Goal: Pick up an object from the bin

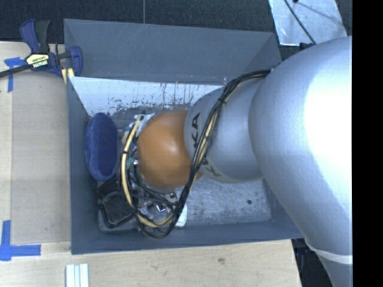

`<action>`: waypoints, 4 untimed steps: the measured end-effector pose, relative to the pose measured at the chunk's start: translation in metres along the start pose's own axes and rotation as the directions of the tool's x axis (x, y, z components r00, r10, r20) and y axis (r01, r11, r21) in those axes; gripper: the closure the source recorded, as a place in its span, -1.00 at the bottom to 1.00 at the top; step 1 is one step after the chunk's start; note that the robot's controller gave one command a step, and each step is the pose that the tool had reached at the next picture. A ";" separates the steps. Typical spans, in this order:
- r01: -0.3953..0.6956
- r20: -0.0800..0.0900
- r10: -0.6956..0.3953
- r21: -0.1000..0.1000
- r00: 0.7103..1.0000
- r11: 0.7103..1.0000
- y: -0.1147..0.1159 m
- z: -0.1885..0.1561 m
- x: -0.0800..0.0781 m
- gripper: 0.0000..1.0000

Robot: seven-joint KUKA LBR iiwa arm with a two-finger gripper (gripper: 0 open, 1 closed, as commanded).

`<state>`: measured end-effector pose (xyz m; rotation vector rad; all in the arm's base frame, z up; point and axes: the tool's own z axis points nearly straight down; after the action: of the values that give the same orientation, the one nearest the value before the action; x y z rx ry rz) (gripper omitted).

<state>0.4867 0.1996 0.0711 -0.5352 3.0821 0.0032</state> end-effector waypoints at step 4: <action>-0.009 0.005 0.009 -0.001 1.000 1.000 -0.003 -0.001 -0.003 1.00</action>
Offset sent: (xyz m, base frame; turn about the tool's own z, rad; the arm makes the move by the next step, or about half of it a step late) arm 0.0000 0.0000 0.0000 0.0000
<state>0.4902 0.1981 0.0723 -0.5201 3.0799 0.0056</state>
